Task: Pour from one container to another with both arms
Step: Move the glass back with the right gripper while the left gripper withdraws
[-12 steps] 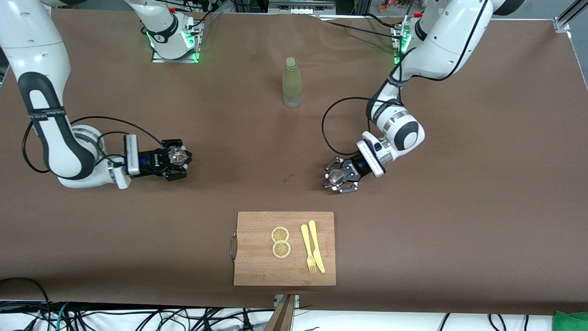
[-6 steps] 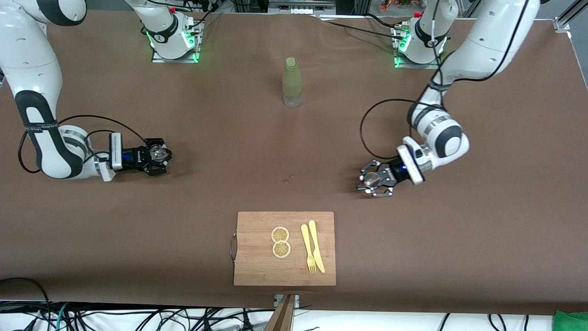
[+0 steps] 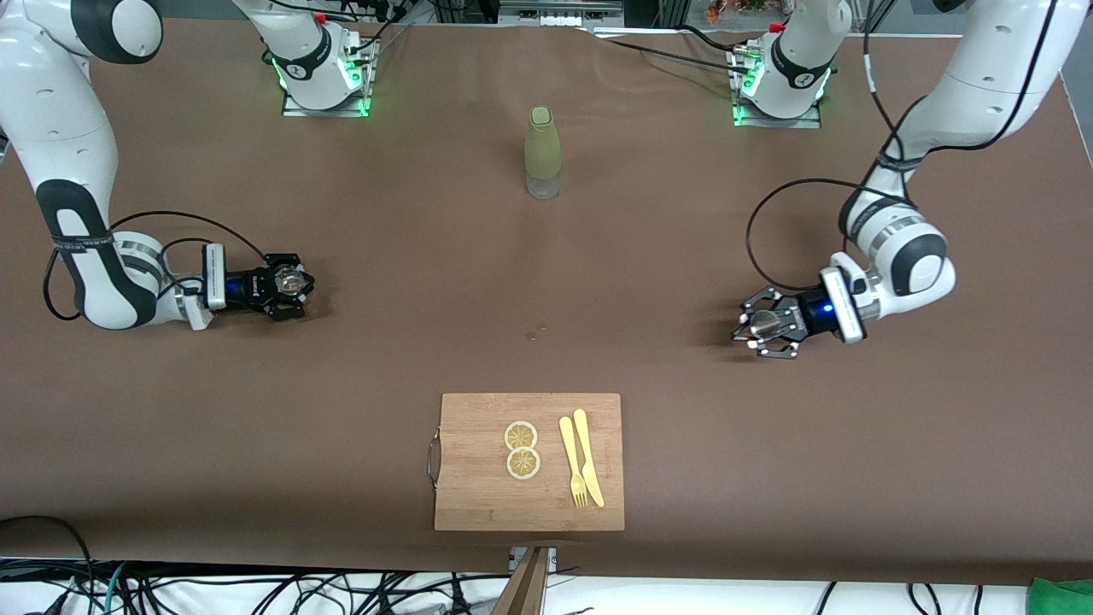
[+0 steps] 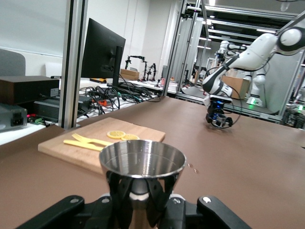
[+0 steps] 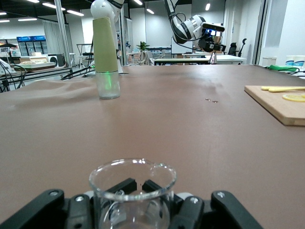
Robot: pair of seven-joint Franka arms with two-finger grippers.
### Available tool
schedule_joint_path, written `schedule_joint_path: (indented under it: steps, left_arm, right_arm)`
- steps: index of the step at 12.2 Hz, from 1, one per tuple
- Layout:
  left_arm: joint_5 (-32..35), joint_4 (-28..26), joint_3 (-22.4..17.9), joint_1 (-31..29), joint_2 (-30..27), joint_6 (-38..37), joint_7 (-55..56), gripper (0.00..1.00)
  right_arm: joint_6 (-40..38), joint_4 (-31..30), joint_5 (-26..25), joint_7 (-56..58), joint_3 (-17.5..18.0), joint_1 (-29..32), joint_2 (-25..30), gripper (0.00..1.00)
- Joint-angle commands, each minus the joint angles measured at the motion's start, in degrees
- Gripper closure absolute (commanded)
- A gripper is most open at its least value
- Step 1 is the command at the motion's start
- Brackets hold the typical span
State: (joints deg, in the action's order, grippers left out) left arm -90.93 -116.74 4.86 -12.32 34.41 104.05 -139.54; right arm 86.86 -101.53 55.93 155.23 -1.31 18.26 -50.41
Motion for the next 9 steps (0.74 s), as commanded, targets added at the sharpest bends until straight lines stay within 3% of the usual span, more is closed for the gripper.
schedule_joint_path:
  steps: [1,6,9]
  left_arm:
    - [6.3,-1.9,0.6,-4.7,-1.4,-3.2,1.0,1.0]
    - [18.4,-2.3,0.4,-14.7,-0.5,-8.1,0.7,1.0]
    - [22.3,-2.6,0.4,-17.0,0.2,-8.3,-1.8,1.0]
  right_arm:
    - [-0.8,0.5,-1.0,2.3,-1.2,0.7,-0.7,0.95]
    - [-0.7,0.8,-0.9,3.0,-1.3,0.7,-2.9,0.94]
    - [-0.7,1.0,-0.8,3.0,-1.4,0.8,-3.0,0.93]
